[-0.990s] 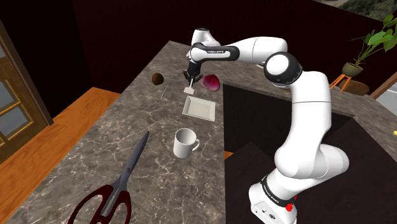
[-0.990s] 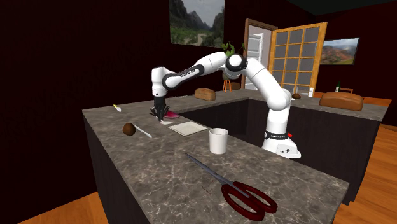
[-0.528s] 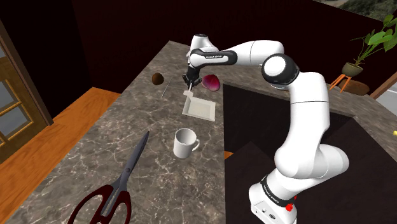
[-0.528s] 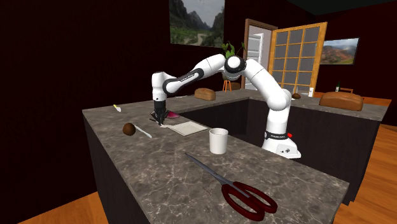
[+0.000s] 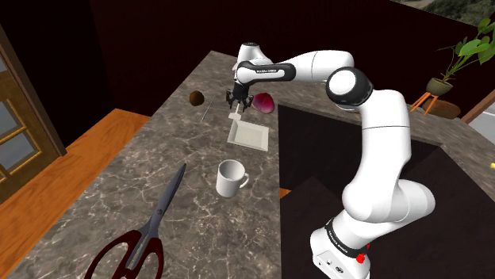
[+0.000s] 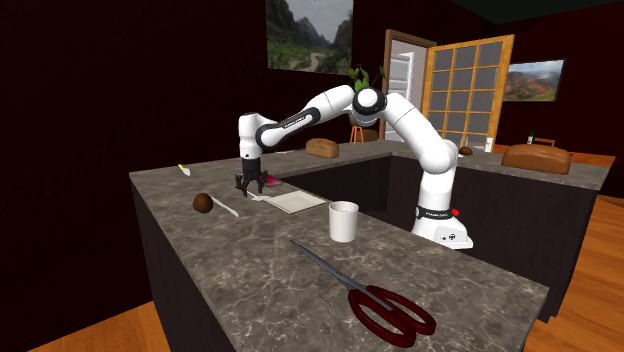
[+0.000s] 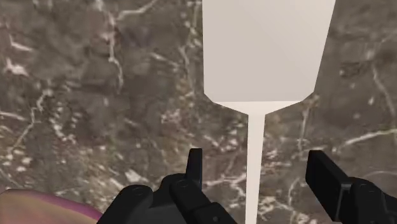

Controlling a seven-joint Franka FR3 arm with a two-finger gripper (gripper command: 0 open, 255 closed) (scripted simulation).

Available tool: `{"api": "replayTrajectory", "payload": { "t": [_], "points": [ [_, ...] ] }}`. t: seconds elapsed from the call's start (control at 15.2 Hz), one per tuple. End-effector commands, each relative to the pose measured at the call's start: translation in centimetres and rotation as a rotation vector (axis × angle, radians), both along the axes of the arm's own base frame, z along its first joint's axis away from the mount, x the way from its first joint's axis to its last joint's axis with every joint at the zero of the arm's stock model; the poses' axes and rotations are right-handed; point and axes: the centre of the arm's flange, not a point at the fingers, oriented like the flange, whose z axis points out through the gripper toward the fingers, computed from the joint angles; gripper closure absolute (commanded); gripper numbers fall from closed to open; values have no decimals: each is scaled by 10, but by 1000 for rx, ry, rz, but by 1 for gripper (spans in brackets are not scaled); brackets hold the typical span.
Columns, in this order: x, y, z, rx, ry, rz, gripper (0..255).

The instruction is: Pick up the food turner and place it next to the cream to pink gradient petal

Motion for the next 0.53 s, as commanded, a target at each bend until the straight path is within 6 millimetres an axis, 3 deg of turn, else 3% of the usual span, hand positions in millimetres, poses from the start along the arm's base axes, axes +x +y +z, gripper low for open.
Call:
{"api": "replayTrajectory", "payload": {
  "t": [0.0, 0.2, 0.46],
  "points": [
    [0, 0, 0, 0, 1, 0, 0],
    [0, 0, 0, 0, 1, 0, 0],
    [-2, 3, 50, 0, 1, 0, 0]
  ]
}}
